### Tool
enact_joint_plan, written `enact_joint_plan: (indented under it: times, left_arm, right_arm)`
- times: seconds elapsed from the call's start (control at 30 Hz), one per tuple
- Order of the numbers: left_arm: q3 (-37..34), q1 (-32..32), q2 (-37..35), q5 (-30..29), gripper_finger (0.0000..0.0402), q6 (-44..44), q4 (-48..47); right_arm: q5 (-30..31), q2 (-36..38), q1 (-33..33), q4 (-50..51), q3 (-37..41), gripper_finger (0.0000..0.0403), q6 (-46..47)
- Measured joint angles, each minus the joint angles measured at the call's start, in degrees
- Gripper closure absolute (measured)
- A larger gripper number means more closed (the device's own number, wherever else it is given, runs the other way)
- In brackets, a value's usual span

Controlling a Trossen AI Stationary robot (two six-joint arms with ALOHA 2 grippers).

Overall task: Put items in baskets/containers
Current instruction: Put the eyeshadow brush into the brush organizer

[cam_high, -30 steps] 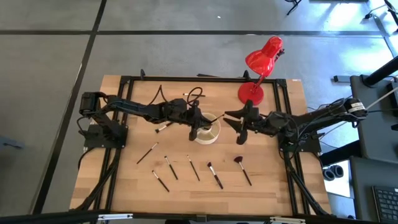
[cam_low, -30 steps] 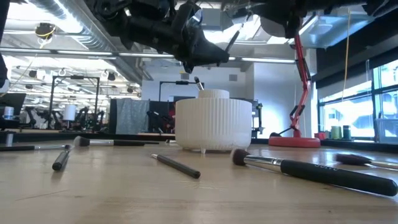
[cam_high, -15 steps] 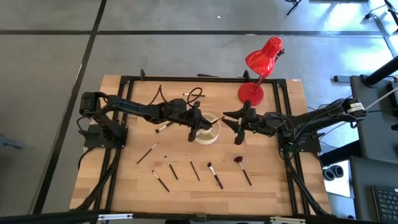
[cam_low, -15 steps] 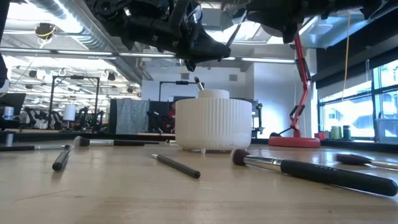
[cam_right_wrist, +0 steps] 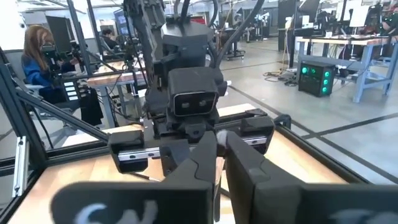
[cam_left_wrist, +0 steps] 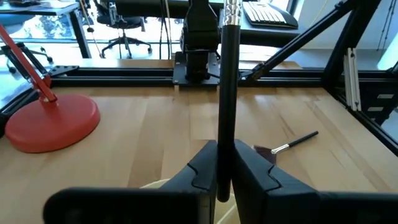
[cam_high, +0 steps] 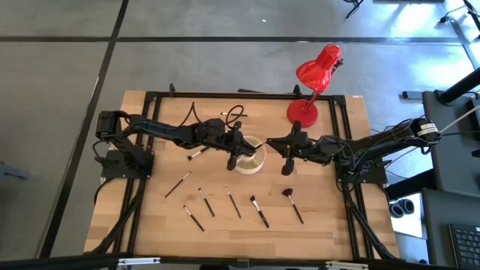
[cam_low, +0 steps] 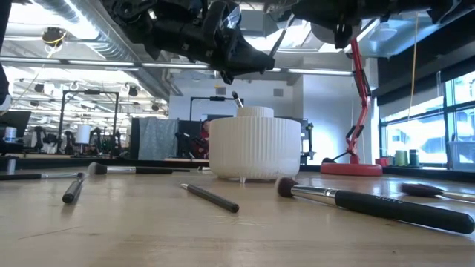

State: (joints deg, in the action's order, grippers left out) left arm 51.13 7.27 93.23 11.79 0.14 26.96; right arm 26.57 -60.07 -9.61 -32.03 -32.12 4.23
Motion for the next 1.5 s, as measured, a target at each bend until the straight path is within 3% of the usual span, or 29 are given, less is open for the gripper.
enact_joint_plan:
  times: [0.17,0.33,0.6,0.87,0.97,1.23,1.4,1.5]
  left_arm:
    - [-0.02,-0.02,0.04,-0.28,0.0345,1.04,-0.44]
    - [-0.02,0.83,0.04,-1.26,0.0306,2.84,-1.60]
    - [-0.02,2.69,-0.15,-3.67,0.0230,4.24,-7.09]
    - [-0.07,5.40,-3.98,-1.49,0.0186,5.98,-12.69]
    - [-0.06,6.94,-7.81,-4.97,0.0179,5.77,-16.75]
    - [0.00,11.29,-14.56,-22.05,0.0189,6.05,-32.14]
    - [-0.03,14.31,-12.47,-24.87,0.0201,5.27,-37.59]
    - [-0.04,16.59,-9.35,-25.78,0.0208,6.19,-36.55]
  right_arm:
    - [0.67,0.00,0.00,-0.15,0.00,0.0386,-1.26]
    - [5.96,0.00,0.56,1.71,0.00,0.0386,-2.40]
    - [5.09,0.00,3.33,2.92,-0.11,0.0386,-1.10]
    - [0.52,-3.10,5.81,15.83,-7.22,0.0386,2.85]
    - [-0.70,-5.79,5.79,18.27,-10.04,0.0386,2.87]
    - [-2.75,-15.33,6.21,22.37,-16.19,0.0386,2.66]
    - [-2.82,-21.40,6.60,24.84,-19.72,0.0386,3.14]
    - [-5.64,-23.71,7.10,25.21,-21.34,0.0359,4.57]
